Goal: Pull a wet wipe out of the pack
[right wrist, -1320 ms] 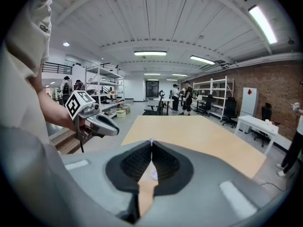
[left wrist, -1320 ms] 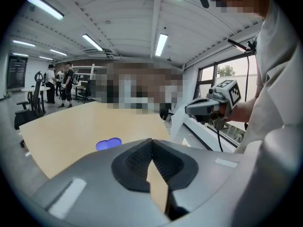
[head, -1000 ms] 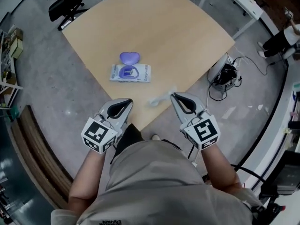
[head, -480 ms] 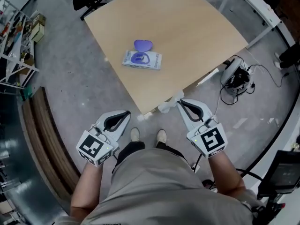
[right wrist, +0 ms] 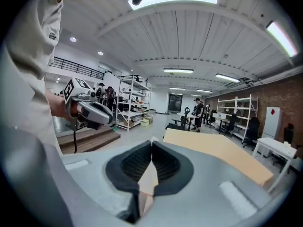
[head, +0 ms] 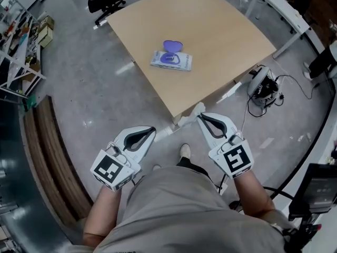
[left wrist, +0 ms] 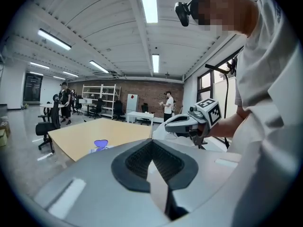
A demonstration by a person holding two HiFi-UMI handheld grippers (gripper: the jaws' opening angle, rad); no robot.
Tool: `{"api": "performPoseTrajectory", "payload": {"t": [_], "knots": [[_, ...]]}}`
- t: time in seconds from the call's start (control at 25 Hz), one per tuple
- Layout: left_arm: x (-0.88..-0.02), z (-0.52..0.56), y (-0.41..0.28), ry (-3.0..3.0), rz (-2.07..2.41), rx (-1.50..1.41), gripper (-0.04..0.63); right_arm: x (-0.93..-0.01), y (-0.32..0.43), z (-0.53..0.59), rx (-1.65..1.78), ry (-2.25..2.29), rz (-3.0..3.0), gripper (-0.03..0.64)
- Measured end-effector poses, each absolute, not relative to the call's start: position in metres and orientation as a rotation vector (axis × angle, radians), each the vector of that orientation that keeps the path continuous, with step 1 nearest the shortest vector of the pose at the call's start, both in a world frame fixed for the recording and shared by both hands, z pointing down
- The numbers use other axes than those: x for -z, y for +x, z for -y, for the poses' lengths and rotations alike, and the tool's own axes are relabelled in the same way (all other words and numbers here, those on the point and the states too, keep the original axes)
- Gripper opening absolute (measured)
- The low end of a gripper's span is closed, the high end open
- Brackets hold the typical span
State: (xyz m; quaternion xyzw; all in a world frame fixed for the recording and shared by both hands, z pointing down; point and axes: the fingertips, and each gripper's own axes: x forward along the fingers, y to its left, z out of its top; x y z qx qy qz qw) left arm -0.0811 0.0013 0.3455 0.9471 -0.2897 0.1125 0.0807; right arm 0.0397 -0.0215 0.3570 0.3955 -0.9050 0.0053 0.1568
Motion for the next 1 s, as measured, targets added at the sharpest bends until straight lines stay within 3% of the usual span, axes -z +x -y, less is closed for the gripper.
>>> {"api": "performPoseTrajectory", "payload": {"t": [0.52,1.0], "knots": [[-0.331,-0.19,-0.218,2.902,0.729,-0.289,0.006,-0.328,-0.114,-0.171,-0.025,1.199,2.538,0.008],[-0.335,-0.218,-0.191,2.91,0.685,-0.231,0.006,-0.331,-0.1,-0.211,0.004,1.16,2.562,0.008]]}}
